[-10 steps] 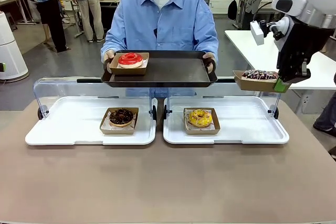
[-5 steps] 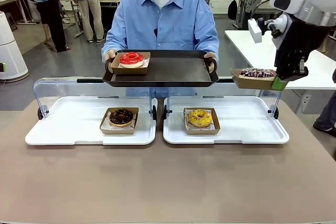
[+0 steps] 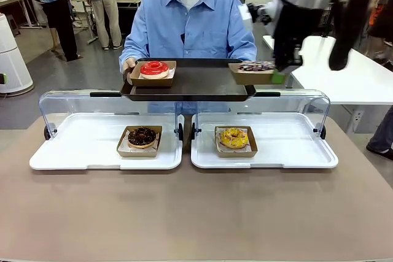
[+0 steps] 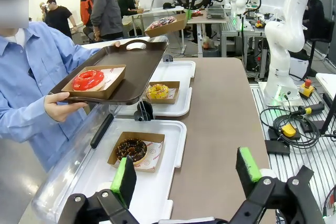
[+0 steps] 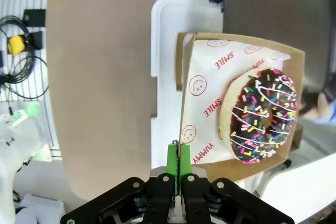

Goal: Provide the desired donut to the person.
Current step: Place the picked Paper togo box onto the Handle tray extended by the person.

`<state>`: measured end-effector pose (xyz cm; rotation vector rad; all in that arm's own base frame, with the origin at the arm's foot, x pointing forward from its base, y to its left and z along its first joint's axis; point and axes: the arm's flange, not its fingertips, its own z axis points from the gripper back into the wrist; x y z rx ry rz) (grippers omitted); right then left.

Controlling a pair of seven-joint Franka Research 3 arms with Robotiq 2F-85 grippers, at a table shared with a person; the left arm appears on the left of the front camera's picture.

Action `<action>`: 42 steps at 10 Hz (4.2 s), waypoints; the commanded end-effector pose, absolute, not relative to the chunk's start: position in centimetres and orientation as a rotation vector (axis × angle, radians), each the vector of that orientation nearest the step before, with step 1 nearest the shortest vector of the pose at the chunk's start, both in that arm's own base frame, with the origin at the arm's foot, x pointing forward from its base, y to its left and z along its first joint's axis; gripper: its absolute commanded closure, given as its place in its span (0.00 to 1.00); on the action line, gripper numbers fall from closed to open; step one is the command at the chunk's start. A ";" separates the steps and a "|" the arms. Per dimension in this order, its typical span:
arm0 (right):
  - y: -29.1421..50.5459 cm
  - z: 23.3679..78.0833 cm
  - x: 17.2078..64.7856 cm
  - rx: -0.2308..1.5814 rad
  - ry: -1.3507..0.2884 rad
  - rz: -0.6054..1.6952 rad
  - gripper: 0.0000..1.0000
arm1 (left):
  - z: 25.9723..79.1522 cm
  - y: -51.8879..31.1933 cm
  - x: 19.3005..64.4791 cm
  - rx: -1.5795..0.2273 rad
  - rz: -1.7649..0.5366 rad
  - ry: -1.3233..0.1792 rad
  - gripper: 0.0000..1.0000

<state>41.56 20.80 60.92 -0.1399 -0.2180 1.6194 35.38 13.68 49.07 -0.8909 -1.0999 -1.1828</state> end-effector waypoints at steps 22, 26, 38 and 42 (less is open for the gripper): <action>25.7 56.3 53.1 -0.057 -0.293 1.753 0.03 | 49.0 13.8 35.4 -0.879 -1.173 -1.109 0.00; 25.7 56.5 52.8 -0.059 -0.297 1.757 0.00 | 49.0 13.8 35.4 -0.879 -1.173 -1.109 0.00; 10.8 59.0 38.3 -0.082 -0.138 1.657 0.00 | 49.0 13.8 35.4 -0.879 -1.173 -1.109 0.00; 8.7 58.7 38.5 -0.051 -0.139 1.616 0.00 | 49.0 13.8 35.4 -0.879 -1.173 -1.109 0.00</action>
